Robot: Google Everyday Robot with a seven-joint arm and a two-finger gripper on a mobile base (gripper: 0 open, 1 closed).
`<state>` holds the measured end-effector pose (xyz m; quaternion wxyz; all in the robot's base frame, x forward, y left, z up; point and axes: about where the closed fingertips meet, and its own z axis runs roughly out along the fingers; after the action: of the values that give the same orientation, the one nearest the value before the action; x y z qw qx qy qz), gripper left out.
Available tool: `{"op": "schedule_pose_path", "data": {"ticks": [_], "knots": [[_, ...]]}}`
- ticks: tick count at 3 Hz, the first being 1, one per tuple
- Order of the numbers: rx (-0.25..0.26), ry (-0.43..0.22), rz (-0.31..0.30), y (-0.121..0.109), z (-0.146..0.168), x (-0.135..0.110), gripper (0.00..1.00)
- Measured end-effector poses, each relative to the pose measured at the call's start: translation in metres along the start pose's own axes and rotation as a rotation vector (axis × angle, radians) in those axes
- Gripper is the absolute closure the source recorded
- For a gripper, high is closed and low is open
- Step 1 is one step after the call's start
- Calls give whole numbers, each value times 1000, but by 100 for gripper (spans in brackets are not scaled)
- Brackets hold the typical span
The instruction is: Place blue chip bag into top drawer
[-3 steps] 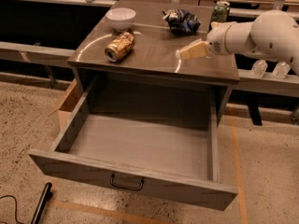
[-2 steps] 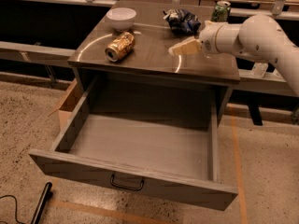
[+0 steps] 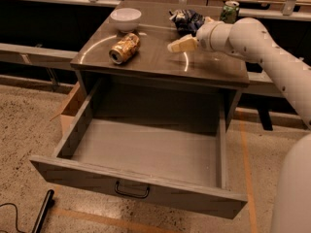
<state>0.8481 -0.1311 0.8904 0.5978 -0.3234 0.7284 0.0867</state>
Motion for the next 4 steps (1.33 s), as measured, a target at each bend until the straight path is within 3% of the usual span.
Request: {"op": "schedule_pose_path", "data": {"ticks": [2,4], "knots": [[79,-23,-11,-35,47,-3,0],[126,-37,-28,-62,82,-4,0]]}}
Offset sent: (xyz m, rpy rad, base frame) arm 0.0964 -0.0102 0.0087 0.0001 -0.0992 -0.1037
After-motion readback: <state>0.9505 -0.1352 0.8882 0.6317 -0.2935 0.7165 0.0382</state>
